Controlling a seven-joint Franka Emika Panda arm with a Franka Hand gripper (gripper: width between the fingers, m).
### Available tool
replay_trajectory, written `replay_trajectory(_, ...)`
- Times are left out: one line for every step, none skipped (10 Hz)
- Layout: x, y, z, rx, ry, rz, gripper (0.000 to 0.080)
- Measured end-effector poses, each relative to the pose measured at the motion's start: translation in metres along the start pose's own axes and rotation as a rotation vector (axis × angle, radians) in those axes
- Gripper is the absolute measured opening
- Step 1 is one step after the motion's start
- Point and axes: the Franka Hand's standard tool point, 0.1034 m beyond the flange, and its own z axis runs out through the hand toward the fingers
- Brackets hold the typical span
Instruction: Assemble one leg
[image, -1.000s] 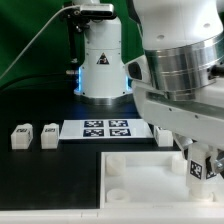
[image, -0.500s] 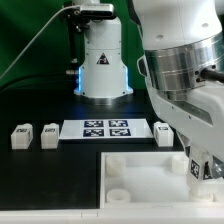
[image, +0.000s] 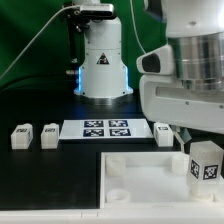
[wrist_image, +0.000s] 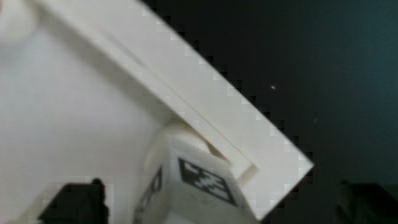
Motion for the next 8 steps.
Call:
replay_trajectory(0.001,0.001,0.0,-0.001,0.0,-0.1,0.0648)
replay_trajectory(0.002,0.002,0.001,-0.007,0.003,-0.224,0.0648)
replay_trajectory(0.007,0.005,0.001,-0.028,0.013,-0.458,0.0648)
replay_trajectory(0.013,0.005,0.001,-0.031,0.018,-0.614,0.0648)
replay_trajectory(0.015,0.004,0.0,-0.031,0.02,-0.768,0.0648)
replay_trajectory(0.015,0.004,0.001,-0.03,0.019,-0.837,0.0648)
replay_trajectory(0.015,0.004,0.001,-0.029,0.019,-0.808,0.0648)
replay_trajectory(0.015,0.004,0.001,-0.029,0.019,-0.787,0.0559)
